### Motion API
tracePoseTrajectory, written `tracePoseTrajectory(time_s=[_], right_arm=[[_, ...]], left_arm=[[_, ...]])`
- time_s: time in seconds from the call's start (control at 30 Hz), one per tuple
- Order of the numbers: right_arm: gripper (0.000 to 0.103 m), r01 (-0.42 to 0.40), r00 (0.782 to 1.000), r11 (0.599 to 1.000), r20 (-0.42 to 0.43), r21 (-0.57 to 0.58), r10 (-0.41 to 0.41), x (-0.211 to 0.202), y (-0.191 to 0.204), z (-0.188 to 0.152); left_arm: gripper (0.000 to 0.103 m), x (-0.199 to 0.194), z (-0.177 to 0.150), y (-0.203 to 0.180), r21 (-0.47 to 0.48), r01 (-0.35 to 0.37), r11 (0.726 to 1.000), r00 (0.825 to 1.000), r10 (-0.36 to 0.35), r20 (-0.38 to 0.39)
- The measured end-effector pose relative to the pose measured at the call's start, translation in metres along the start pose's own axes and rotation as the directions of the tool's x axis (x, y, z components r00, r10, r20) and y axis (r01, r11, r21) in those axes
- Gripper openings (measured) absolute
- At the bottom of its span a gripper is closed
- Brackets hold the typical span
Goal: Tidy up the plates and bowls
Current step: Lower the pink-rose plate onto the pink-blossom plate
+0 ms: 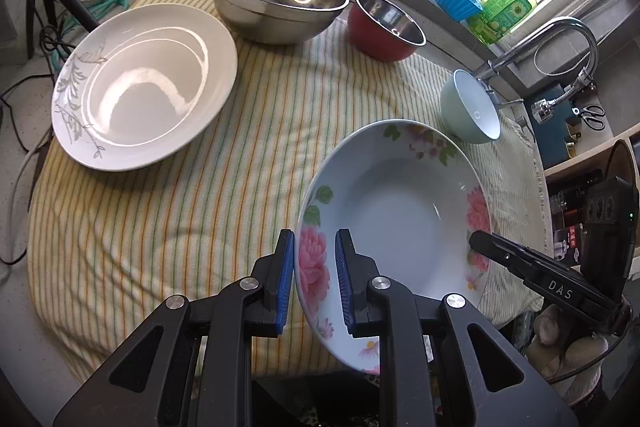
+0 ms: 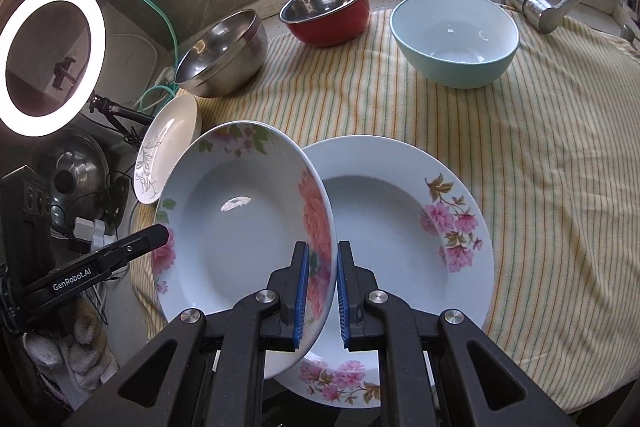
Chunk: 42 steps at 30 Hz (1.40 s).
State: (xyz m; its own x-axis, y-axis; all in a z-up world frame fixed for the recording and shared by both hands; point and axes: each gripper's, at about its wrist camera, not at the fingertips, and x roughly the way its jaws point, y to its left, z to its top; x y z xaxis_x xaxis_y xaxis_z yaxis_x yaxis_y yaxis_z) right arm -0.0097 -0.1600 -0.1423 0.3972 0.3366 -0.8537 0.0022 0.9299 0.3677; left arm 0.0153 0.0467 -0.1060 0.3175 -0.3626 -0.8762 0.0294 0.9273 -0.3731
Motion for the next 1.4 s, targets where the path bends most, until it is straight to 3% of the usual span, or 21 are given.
tracePoseTrajectory(time_s=[0.57, 1.4], right_arm=[[0.012, 0.054, 0.999, 0.996, 0.007, 0.078, -0.054, -0.014, -0.044, -0.013], [0.013, 0.067, 0.998, 0.99, -0.011, 0.124, -0.066, -0.008, -0.066, -0.023]], left_arm=[[0.018, 0.025, -0.003, -0.037, 0.07, 0.021, 0.997, 0.999, -0.018, -0.05], [0.018, 0.045, -0.008, -0.054, 0.094, 0.008, 0.996, 0.995, 0.001, -0.095]])
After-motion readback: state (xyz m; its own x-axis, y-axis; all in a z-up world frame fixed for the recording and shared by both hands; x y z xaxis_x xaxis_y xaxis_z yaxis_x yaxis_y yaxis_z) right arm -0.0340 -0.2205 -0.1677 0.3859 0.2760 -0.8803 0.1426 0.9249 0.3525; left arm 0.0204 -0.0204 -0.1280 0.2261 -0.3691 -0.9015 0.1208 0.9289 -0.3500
